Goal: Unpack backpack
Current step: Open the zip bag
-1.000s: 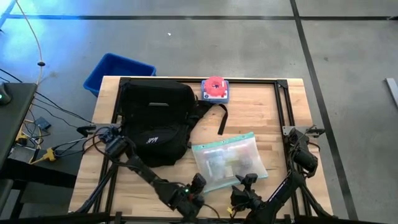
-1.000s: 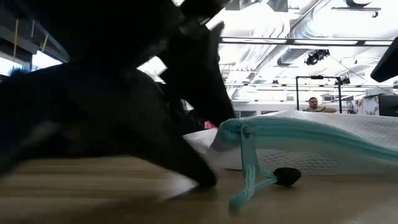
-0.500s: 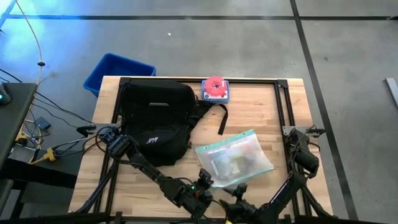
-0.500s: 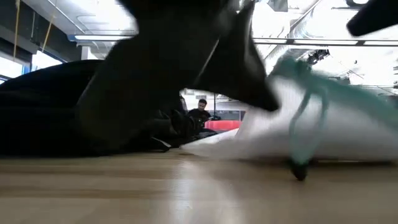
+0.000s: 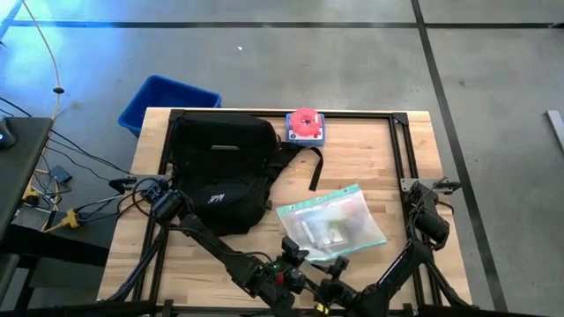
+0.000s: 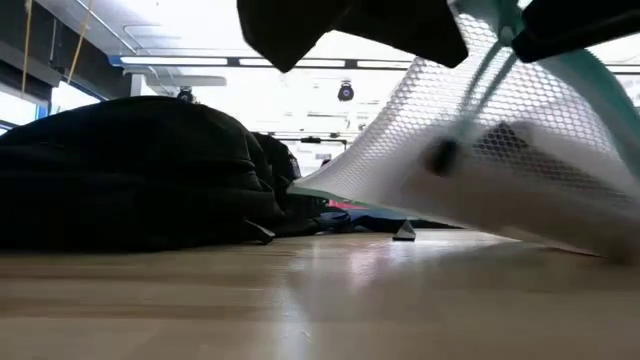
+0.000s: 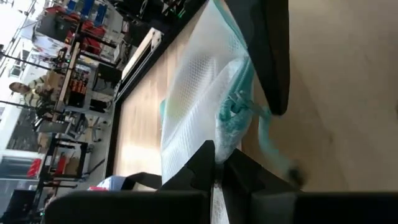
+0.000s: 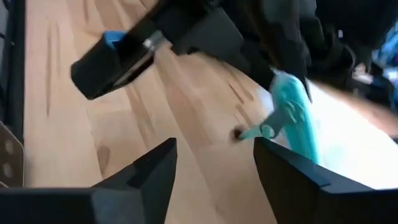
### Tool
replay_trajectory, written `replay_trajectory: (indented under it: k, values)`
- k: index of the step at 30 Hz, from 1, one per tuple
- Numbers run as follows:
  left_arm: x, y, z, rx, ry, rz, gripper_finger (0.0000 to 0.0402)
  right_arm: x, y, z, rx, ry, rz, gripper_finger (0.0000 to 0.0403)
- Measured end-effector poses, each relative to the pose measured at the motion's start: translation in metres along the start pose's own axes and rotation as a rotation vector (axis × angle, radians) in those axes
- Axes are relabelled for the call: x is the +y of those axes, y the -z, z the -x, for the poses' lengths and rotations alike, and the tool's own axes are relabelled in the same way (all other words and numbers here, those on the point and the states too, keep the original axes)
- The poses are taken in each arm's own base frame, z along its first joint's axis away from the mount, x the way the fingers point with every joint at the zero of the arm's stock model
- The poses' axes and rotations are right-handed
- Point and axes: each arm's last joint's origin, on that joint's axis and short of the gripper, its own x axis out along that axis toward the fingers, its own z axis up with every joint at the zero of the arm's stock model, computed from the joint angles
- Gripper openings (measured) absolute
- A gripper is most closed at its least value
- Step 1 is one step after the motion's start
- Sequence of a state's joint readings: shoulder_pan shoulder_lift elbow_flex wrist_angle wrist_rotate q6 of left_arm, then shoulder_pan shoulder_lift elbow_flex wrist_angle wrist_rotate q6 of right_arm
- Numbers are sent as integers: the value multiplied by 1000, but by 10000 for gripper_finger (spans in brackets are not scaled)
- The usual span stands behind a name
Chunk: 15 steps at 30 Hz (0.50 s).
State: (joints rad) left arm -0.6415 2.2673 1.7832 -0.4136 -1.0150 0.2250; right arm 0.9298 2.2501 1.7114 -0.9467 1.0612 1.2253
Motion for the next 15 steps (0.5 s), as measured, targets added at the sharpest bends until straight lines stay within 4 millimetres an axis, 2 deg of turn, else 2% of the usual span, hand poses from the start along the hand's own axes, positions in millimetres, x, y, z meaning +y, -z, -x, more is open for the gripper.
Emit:
replay_trajectory:
  k: [6, 12, 15]
  values:
    - [0, 0, 0, 3, 1, 9, 0, -1, -1, 1, -8, 10, -62, 175]
    - [-1, -1, 0, -7, 24, 43, 0, -6, -8, -14, -17, 49, -85, 170]
    - [-1, -1, 0, -11, 40, 46, 0, -7, -11, -21, 2, 60, -93, 149]
